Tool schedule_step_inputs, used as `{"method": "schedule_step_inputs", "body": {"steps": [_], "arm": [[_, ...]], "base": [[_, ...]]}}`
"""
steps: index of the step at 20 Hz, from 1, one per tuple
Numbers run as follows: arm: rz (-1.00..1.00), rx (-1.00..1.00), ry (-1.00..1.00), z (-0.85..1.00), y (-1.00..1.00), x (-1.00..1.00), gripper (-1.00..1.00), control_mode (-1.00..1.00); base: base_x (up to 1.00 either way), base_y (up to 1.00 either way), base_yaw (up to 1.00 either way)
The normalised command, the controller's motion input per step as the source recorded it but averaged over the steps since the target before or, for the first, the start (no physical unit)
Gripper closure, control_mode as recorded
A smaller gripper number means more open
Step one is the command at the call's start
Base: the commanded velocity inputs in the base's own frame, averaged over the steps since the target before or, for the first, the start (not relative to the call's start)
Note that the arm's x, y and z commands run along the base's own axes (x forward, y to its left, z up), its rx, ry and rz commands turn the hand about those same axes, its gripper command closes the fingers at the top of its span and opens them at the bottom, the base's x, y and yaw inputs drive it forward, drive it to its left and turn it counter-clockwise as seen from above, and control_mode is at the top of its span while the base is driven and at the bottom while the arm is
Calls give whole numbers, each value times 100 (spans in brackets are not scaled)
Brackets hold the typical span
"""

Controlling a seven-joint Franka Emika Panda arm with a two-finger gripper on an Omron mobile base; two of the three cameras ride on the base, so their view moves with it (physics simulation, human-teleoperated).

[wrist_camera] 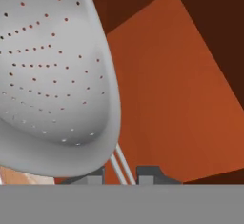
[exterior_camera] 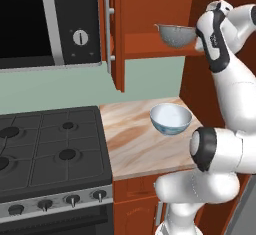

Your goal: Open the cabinet and setup a tea strainer by placing it in the bowl upright.

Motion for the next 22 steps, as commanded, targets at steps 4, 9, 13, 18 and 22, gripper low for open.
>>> {"method": "schedule_step_inputs", "body": {"steps": [4,9,13,18,22], "arm": [[-31,-1,-5,0,20,-53,100,-100],[-33,-2,0,0,10,-68,100,-100],[-36,-1,0,0,1,-77,100,-100],[-33,-4,-4,12,11,-65,100,-100],[-32,-8,-14,12,14,-61,100,-100]], "base": [[0,0,0],[0,0,0],[0,0,0],[0,0,0],[0,0,0]]}}
